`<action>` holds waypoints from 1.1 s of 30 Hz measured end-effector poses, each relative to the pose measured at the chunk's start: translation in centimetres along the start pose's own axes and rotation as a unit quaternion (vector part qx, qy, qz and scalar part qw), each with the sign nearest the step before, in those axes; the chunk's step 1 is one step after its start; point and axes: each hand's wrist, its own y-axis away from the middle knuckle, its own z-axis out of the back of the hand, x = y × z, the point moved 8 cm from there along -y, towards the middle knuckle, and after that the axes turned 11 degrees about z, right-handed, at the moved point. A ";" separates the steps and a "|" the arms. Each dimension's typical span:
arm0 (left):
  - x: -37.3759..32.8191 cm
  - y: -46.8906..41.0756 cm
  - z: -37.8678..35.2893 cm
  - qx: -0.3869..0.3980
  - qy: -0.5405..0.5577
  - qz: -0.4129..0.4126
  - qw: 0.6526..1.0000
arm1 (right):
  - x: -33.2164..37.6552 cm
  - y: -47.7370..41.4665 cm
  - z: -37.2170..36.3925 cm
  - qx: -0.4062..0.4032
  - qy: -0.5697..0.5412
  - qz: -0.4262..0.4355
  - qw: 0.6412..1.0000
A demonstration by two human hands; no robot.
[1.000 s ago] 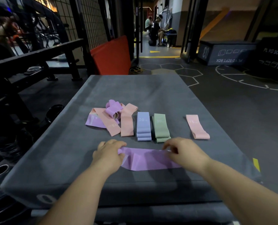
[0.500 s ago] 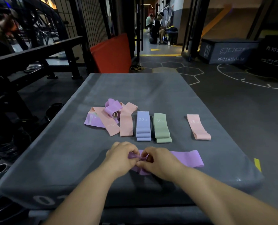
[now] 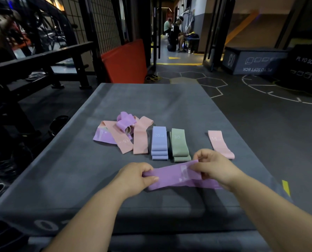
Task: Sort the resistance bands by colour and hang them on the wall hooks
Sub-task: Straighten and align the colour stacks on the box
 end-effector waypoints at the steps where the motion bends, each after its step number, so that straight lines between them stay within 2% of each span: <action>1: -0.1 0.0 -0.1 0.004 0.004 0.001 1.000 | -0.1 0.0 0.4 -0.002 -0.006 -0.005 1.000; 7: -0.1 0.0 -0.1 0.007 0.013 0.012 1.000 | -1.1 0.5 1.9 0.020 0.033 -0.045 0.998; 20: 2.4 -0.5 1.6 -0.022 0.001 0.082 0.996 | -3.4 0.8 6.4 0.007 0.128 -0.112 0.985; 26: 3.8 -0.8 2.1 -0.032 0.025 0.095 0.995 | -3.5 1.2 7.0 0.001 0.144 -0.129 0.981; 33: 5.5 -0.7 3.6 -0.053 0.034 0.152 0.986 | -3.9 1.3 7.4 0.013 0.151 -0.154 0.976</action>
